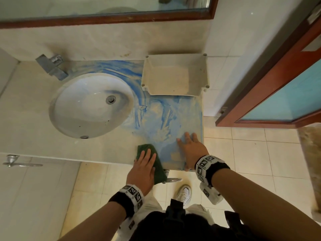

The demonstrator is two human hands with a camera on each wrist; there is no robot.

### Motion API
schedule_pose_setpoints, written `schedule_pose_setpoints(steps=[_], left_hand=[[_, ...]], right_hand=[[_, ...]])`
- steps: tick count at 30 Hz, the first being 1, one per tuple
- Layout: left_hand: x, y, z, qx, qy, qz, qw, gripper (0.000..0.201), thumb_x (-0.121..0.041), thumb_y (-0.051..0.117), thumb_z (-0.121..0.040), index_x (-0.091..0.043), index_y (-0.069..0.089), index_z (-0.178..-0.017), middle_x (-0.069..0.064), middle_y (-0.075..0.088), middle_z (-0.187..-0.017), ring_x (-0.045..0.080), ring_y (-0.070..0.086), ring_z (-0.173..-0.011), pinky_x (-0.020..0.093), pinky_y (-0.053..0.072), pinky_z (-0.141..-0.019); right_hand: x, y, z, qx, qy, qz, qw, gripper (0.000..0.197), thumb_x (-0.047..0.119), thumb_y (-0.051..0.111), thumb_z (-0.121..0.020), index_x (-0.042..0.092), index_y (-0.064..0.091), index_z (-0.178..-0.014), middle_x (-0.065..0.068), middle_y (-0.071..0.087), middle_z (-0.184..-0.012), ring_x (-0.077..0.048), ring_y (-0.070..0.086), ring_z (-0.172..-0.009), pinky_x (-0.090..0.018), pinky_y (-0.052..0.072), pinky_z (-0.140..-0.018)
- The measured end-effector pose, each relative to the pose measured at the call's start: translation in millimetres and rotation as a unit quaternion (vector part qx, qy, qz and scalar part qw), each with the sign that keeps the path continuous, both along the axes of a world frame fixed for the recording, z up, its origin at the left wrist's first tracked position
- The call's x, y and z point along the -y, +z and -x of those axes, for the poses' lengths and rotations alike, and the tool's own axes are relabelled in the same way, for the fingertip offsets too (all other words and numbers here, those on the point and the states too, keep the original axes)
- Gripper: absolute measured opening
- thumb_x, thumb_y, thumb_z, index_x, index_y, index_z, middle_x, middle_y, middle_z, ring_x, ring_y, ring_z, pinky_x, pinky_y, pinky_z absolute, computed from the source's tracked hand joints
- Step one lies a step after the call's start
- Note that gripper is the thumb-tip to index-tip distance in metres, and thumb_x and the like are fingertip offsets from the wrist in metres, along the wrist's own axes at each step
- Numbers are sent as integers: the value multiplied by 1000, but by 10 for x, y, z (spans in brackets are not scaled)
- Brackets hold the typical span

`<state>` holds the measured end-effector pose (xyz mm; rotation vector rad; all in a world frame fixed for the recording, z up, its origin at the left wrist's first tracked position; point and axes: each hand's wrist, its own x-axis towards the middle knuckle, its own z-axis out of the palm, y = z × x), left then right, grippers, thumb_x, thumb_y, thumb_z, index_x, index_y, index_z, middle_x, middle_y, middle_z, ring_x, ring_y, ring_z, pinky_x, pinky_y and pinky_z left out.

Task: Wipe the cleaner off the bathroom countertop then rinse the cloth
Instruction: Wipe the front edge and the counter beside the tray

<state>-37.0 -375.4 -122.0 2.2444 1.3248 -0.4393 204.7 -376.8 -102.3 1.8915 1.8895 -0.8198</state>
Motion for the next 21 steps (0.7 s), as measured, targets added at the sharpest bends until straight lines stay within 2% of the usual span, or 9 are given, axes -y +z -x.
schedule_pose_setpoints(steps=[2,4,6,9,13,16,18,21], left_hand=[[-133,-29,106,-17,-51,-6,999,67,-41,4,-92,-22,23,-153,1,13,-162,23,11,-149,45,20,-120],[-333,-44,158,-23,-67,-24,997,60,-39,7,-97,-24,20,-154,0,10,-162,22,10,-150,41,19,-120],[-559,-67,117,-23,-23,-40,999,53,-35,18,-103,-25,17,-154,-2,5,-163,19,6,-150,38,15,-122],[-749,-57,-90,-34,35,-46,998,53,-33,22,-104,-23,13,-155,-1,1,-163,20,1,-150,40,12,-122],[-414,-9,-122,-20,67,-15,997,54,-34,22,-104,-21,12,-155,0,-3,-163,22,-2,-150,40,9,-122],[-47,70,79,-22,37,8,999,65,-47,4,-94,-24,13,-155,-2,-1,-163,19,-2,-150,36,4,-121],[-57,67,175,-24,27,9,999,72,-48,-3,-89,-25,16,-154,-5,2,-162,18,2,-150,34,6,-119],[-448,1,175,-24,60,-25,998,54,-38,17,-102,-23,18,-154,-2,4,-163,20,4,-150,36,12,-121]], right_hand=[[-1,-2,-1,-3,-3,2,1000,122,38,88,-60,22,9,-152,-15,-5,-158,-43,-4,-145,-49,37,-110],[-7,4,5,-2,-2,5,1000,122,37,88,-61,21,9,-152,-15,-5,-159,-43,-4,-145,-49,36,-111],[-15,2,10,2,-2,8,1000,123,38,89,-60,21,8,-152,-15,-5,-159,-44,-5,-145,-50,37,-110],[-16,4,13,2,-3,12,1000,124,37,89,-61,22,8,-153,-15,-7,-159,-44,-5,-145,-50,37,-110],[0,11,-3,-5,-7,1,1000,121,38,88,-61,23,10,-152,-14,-5,-159,-43,-4,-145,-50,40,-108],[0,-20,-14,-14,-7,7,1000,121,39,87,-62,23,9,-153,-14,-8,-159,-43,-6,-145,-51,38,-110],[-6,-37,-7,-14,-8,9,1000,122,40,87,-62,22,8,-153,-15,-8,-159,-45,-6,-145,-52,38,-109],[-18,-49,15,-7,-4,0,1000,122,42,88,-60,21,11,-152,-16,-4,-158,-47,-3,-144,-51,42,-106]])
